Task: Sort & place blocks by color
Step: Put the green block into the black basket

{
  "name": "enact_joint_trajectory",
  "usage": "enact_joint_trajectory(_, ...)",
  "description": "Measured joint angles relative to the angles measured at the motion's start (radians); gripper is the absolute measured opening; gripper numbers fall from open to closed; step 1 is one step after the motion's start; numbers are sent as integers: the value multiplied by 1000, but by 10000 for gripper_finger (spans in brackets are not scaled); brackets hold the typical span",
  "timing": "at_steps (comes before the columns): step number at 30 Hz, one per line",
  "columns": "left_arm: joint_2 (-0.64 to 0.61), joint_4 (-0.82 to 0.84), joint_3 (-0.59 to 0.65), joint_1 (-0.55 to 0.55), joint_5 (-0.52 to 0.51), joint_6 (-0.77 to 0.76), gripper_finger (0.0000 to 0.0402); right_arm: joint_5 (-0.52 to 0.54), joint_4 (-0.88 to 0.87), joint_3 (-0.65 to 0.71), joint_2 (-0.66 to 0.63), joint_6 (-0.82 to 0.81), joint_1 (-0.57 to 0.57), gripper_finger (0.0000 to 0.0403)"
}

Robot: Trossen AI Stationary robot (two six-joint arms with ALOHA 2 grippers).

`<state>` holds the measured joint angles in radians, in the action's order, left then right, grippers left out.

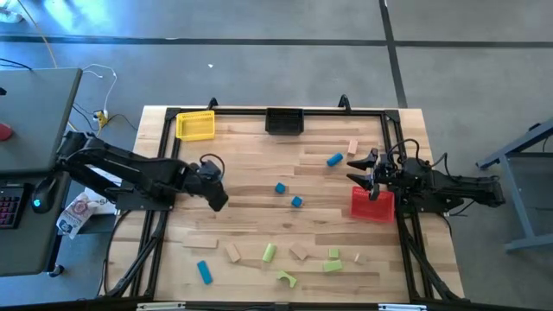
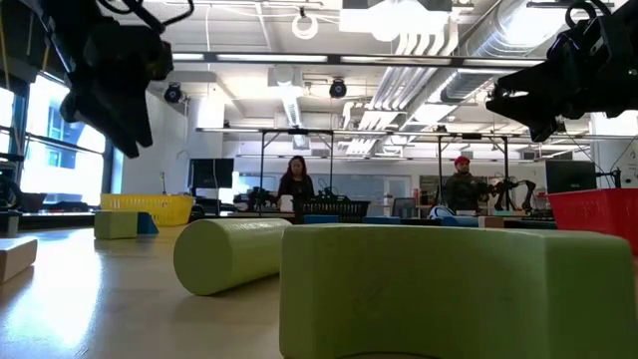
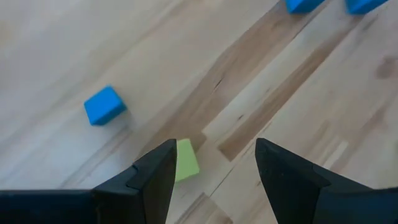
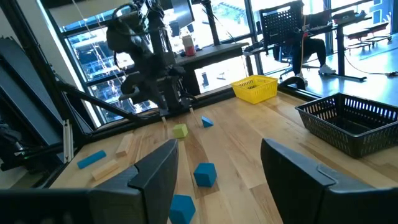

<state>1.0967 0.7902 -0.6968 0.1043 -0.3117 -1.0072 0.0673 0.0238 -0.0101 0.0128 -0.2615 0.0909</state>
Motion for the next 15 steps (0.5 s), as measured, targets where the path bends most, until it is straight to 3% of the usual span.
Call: enact_joint_trajectory(15, 241, -1, 0, 0, 33, -117, 203, 0, 0, 0, 0, 0, 0, 216)
